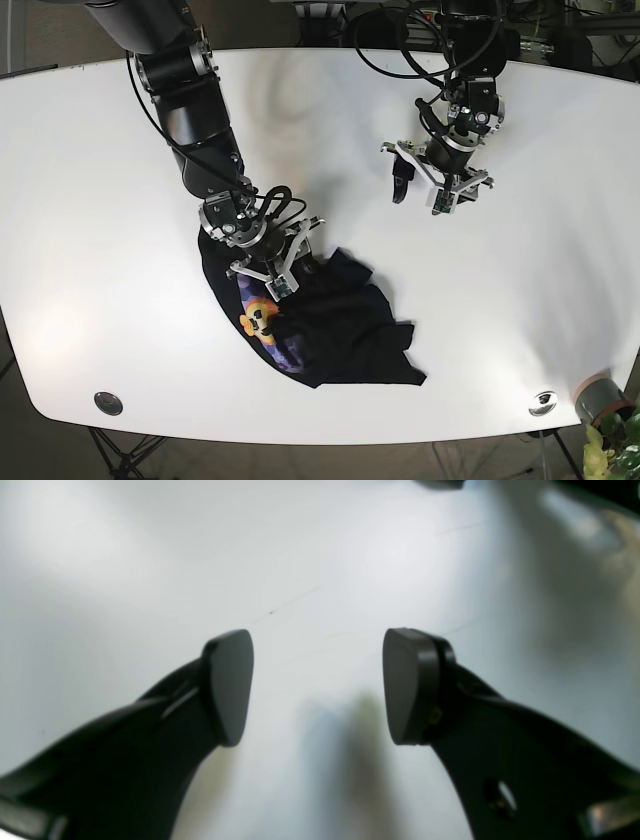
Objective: Fold the T-shirt properly
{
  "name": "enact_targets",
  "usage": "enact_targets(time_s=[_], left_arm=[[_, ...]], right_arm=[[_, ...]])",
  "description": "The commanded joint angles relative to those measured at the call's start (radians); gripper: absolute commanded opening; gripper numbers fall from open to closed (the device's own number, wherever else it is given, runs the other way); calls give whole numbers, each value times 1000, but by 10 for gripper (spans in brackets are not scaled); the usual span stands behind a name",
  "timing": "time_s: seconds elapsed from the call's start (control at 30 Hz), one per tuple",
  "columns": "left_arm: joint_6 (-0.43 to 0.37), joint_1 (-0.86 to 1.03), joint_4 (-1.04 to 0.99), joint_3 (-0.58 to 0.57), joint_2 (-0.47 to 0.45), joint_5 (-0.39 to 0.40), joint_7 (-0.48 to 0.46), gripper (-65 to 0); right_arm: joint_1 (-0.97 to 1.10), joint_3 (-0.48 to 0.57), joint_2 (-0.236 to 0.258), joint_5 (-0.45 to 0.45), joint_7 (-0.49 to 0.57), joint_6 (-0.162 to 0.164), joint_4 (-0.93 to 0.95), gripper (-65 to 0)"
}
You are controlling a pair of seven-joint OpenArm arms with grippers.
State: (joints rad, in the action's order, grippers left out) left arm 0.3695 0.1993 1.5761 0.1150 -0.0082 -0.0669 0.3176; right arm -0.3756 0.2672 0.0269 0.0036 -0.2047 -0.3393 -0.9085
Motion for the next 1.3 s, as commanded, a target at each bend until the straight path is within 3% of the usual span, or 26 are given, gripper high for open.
enact_targets(time_s=[0.0, 0.07, 0.3, 0.5, 0.63, 0.73, 0.83, 1.27], left_arm=[[0, -8, 16, 1, -2, 12, -25, -276], [0, -10, 16, 1, -2, 12, -25, -276], [0, -13, 16, 1, -2, 12, -25, -276], [0, -16, 16, -1, -2, 12, -25, -276], [0, -17, 20, -5, 3, 12, -25, -276], [0, -16, 25, -7, 3, 12, -25, -276], [0, -11, 28, -7, 4, 12, -25, -276], [0, -14, 77, -7, 0, 12, -24, -276]], right_arm=[[-20, -3, 12, 5, -6, -2, -24, -572], [-13, -6, 14, 5, -26, -1, -76, -631], [45, -6, 51, 5, -266, -1, -458, -628], [-23, -4, 74, 8, -488, -10, -746, -628], [-128, -7, 81, 8, -556, -13, -797, -628], [-214, -9, 110, 11, -579, -59, -803, -628], [-300, -9, 121, 16, -605, -76, -800, -628], [-494, -3, 129, 19, -666, -77, -749, -628]])
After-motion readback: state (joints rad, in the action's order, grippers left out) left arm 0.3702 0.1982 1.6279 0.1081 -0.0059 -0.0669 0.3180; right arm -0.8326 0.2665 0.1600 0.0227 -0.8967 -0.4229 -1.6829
